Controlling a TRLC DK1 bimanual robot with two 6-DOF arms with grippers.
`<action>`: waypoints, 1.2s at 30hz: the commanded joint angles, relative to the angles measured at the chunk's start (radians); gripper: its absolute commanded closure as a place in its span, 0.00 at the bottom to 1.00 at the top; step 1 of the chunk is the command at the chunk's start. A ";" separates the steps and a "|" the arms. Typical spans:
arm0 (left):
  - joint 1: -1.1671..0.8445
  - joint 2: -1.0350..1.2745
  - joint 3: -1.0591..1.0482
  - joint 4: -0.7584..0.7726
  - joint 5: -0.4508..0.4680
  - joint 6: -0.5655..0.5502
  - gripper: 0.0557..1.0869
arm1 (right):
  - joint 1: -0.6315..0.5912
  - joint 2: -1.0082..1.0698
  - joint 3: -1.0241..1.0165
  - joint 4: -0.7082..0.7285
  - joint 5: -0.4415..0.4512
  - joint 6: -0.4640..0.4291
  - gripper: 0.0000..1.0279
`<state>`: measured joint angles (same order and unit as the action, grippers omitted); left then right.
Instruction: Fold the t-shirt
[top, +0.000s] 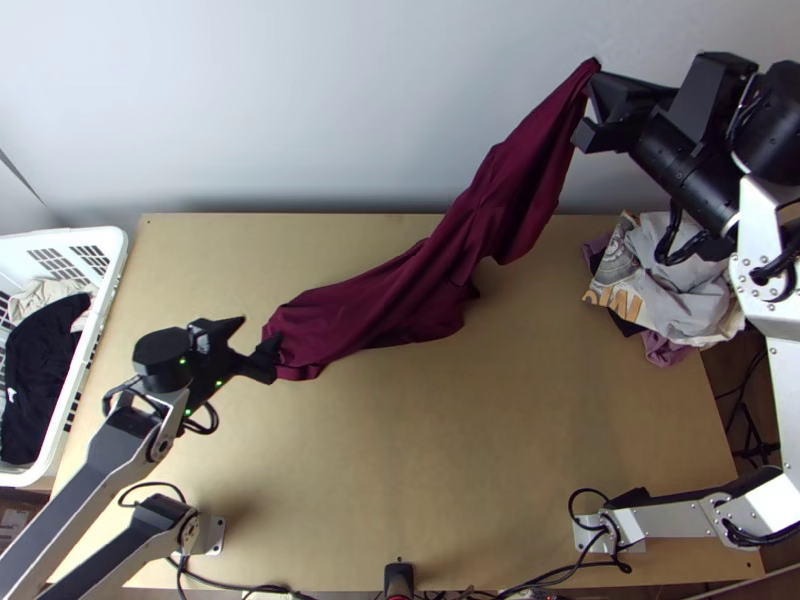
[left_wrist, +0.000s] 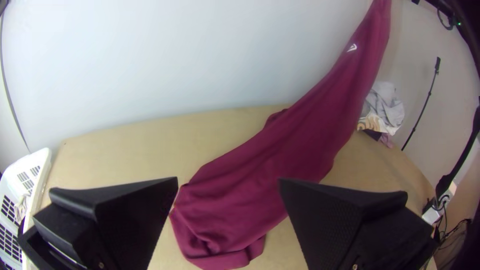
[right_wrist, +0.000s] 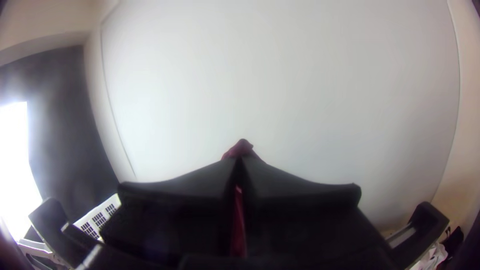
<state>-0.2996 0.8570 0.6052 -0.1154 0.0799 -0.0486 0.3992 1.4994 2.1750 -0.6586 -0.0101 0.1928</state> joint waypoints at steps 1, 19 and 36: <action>-0.082 0.102 0.042 0.062 0.015 -0.068 0.04 | 0.015 0.018 0.086 -0.006 0.007 0.010 0.97; -0.401 0.258 -0.036 0.258 -0.012 -0.292 0.04 | 0.035 0.022 0.092 -0.039 0.047 0.011 0.97; -0.464 0.521 -0.048 0.571 -0.166 0.052 0.04 | 0.036 0.024 0.098 -0.091 0.047 0.039 0.97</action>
<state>-0.7555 1.2819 0.5335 0.3576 -0.0410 -0.1421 0.4355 1.5242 2.2704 -0.7326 0.0368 0.2245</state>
